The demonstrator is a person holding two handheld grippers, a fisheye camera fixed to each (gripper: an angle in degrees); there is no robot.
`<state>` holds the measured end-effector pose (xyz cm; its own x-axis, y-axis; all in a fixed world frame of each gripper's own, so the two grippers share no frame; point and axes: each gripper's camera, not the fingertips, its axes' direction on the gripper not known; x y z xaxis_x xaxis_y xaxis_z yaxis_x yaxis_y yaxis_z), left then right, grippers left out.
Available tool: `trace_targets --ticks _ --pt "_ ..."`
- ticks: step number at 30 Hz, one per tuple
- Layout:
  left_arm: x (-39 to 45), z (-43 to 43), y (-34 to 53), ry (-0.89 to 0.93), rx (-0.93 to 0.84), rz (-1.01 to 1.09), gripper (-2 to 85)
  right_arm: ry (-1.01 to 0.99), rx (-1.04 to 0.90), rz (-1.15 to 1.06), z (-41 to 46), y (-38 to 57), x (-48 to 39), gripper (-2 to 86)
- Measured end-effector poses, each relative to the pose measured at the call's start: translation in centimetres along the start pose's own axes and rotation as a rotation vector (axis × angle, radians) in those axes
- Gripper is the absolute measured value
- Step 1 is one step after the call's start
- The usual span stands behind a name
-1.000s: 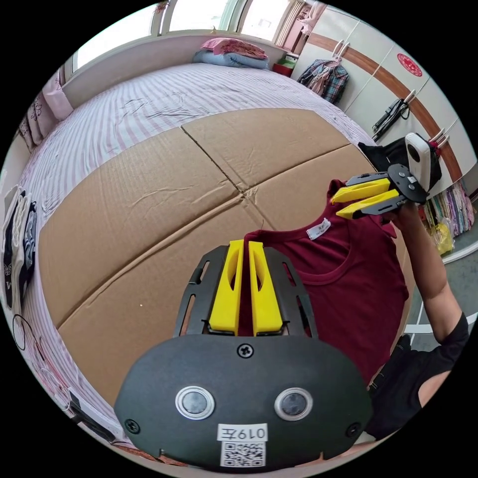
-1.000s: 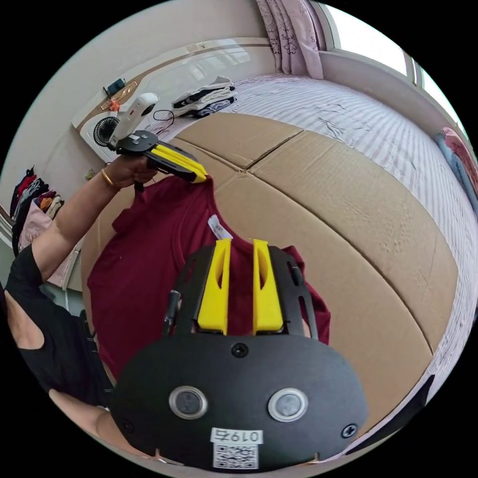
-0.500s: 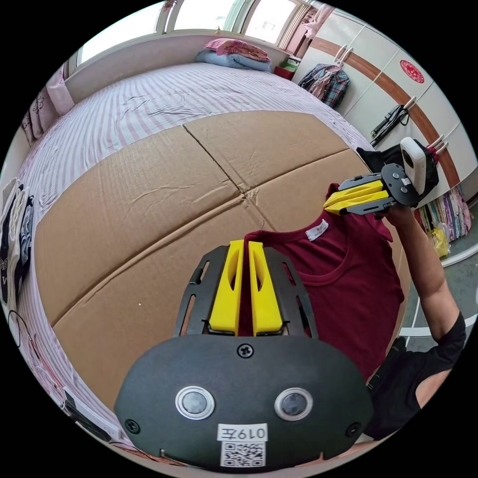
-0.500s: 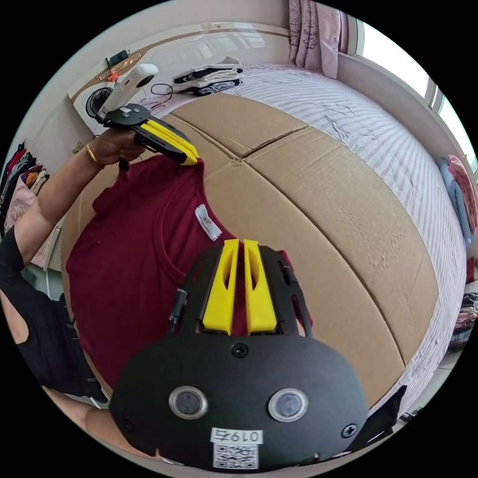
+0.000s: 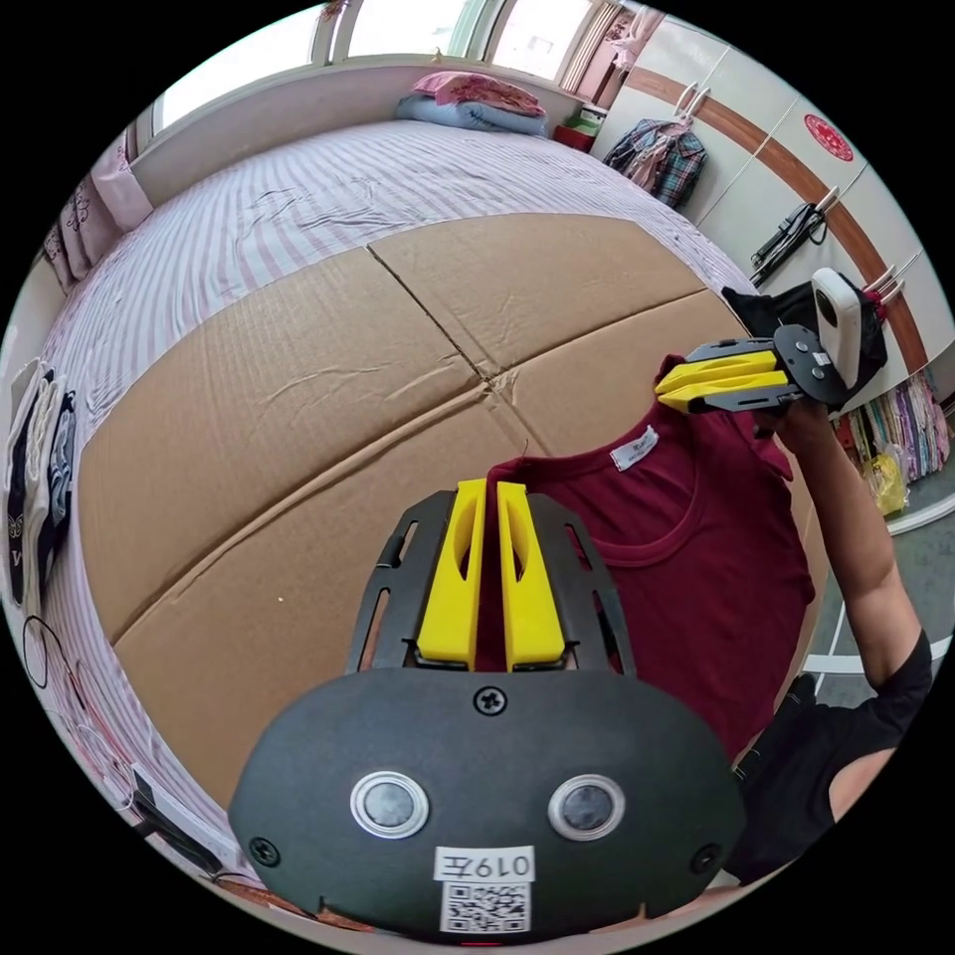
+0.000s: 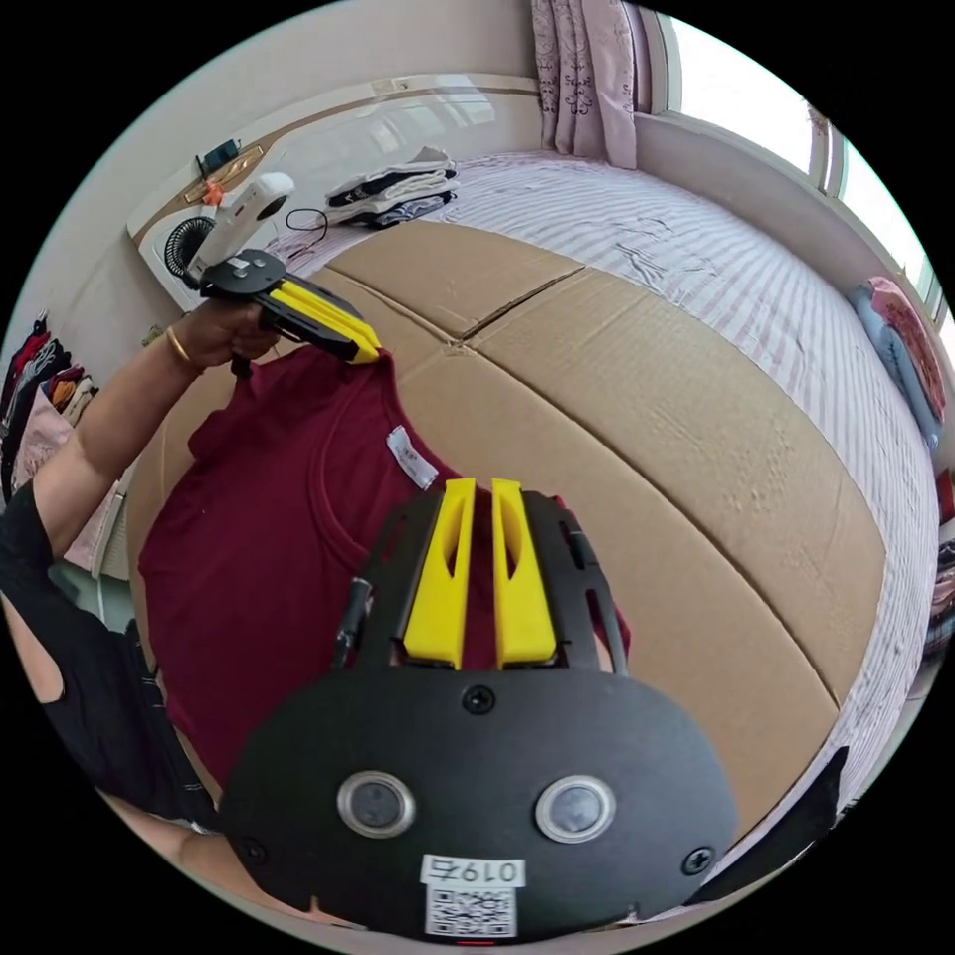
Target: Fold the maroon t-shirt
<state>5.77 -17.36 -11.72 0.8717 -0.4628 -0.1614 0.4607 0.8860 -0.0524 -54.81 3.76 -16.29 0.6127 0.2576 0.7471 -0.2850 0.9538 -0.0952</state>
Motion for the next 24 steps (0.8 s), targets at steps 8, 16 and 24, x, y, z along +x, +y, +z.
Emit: trace_targets --ticks 8,16,24 --pt "0.2 1.0 -0.1 0.023 0.006 -0.009 0.5 -0.082 0.075 0.163 -4.9 3.0 8.5 6.5" --pt "0.5 2.2 -0.3 0.036 0.003 -0.001 0.5 -0.129 0.042 0.143 -4.0 3.0 11.1 7.0" --pt "0.7 3.2 0.2 0.019 0.029 -0.060 0.7 -0.109 0.030 0.212 -4.1 2.2 14.1 -0.3"
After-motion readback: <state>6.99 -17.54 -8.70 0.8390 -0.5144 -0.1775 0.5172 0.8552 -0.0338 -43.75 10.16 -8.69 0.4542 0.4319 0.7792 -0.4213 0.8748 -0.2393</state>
